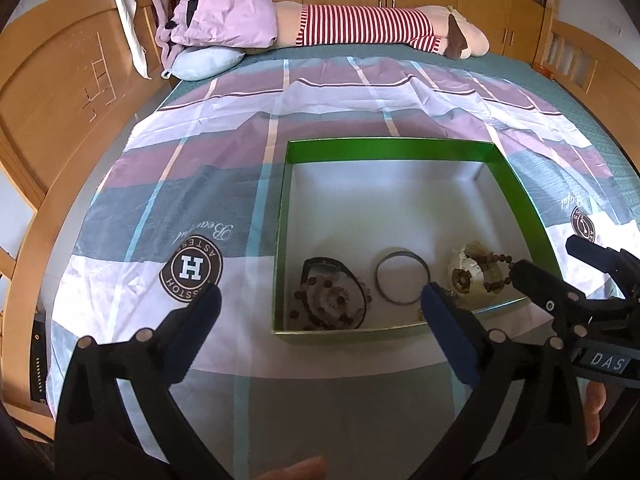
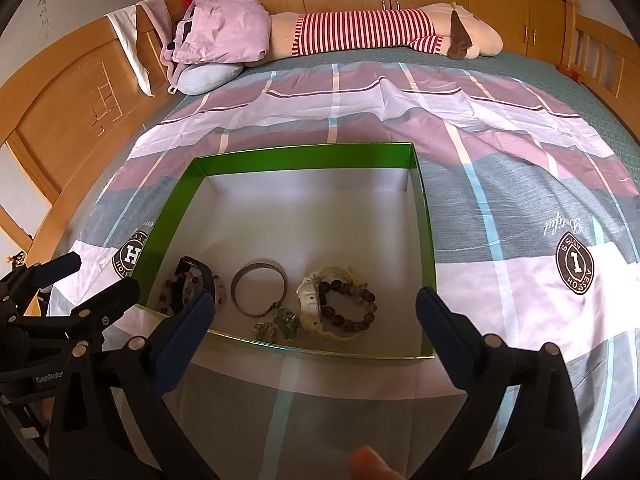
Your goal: Organize jewelry
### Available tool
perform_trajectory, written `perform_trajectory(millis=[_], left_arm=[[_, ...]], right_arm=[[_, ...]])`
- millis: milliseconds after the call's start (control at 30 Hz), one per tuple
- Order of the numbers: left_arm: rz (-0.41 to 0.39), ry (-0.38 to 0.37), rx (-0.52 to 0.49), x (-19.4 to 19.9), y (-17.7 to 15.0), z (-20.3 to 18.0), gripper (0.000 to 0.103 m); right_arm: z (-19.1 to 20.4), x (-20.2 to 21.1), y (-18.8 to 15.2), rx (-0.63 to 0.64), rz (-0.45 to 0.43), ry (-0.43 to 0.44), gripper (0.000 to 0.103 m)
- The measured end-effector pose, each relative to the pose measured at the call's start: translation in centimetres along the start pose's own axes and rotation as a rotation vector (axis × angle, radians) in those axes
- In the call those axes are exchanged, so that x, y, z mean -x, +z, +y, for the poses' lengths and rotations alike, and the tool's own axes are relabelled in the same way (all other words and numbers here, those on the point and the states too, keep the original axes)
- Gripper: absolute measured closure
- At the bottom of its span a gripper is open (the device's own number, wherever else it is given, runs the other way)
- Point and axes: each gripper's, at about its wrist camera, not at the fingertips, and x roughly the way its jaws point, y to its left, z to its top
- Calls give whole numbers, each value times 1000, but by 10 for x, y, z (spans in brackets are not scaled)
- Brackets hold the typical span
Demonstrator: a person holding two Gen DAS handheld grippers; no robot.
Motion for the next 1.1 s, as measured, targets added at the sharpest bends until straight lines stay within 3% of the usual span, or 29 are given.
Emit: perform_trajectory(millis=[1100], left_arm=[[20, 8, 1, -5, -2, 1, 2]], right_arm=[[0, -5, -2, -5, 11, 2, 2]])
